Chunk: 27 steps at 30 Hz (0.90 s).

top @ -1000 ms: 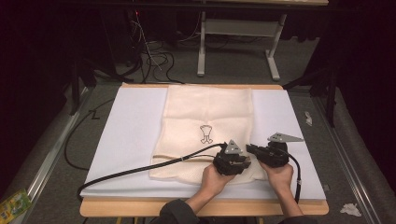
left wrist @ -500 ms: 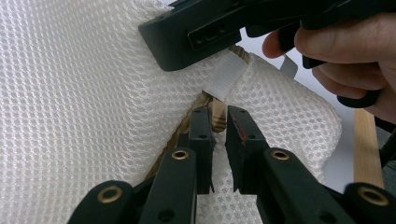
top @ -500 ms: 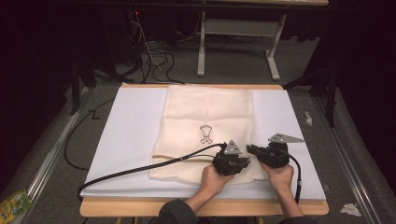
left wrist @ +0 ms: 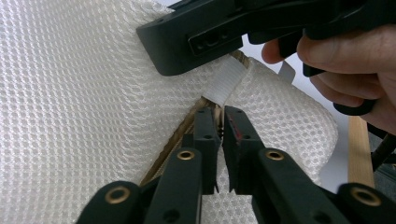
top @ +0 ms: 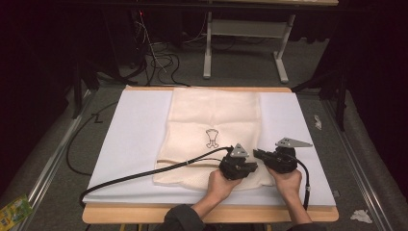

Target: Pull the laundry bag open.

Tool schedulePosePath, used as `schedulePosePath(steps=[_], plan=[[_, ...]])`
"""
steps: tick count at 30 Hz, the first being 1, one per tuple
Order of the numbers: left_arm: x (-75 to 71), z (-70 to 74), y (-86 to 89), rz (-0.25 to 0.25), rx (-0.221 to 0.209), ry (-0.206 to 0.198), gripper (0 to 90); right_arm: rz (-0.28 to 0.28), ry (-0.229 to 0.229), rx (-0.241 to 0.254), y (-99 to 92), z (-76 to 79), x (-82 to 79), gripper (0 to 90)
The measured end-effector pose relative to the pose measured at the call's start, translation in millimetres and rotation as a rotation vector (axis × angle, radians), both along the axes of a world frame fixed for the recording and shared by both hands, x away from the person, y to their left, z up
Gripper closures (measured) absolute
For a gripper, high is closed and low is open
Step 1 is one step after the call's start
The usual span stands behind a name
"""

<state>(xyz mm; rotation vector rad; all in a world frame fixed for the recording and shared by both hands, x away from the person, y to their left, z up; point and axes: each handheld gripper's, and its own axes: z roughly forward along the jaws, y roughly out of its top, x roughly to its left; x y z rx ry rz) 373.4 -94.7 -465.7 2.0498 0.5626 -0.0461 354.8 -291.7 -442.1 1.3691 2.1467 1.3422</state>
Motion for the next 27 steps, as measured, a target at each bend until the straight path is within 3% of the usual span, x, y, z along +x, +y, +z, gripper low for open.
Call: schedulePosePath(steps=[8,27], plan=[[2.7,0.8,1.3,-0.014,-0.003,0.03,86.9,0.0,-0.007,-0.011,-1.9,-1.1,-0.3,88.5],[-0.8,13.7,9.0,-0.012,0.065,-0.052,87.1,0.005,-0.018,-0.047,-3.9,0.0,-1.2,88.6]])
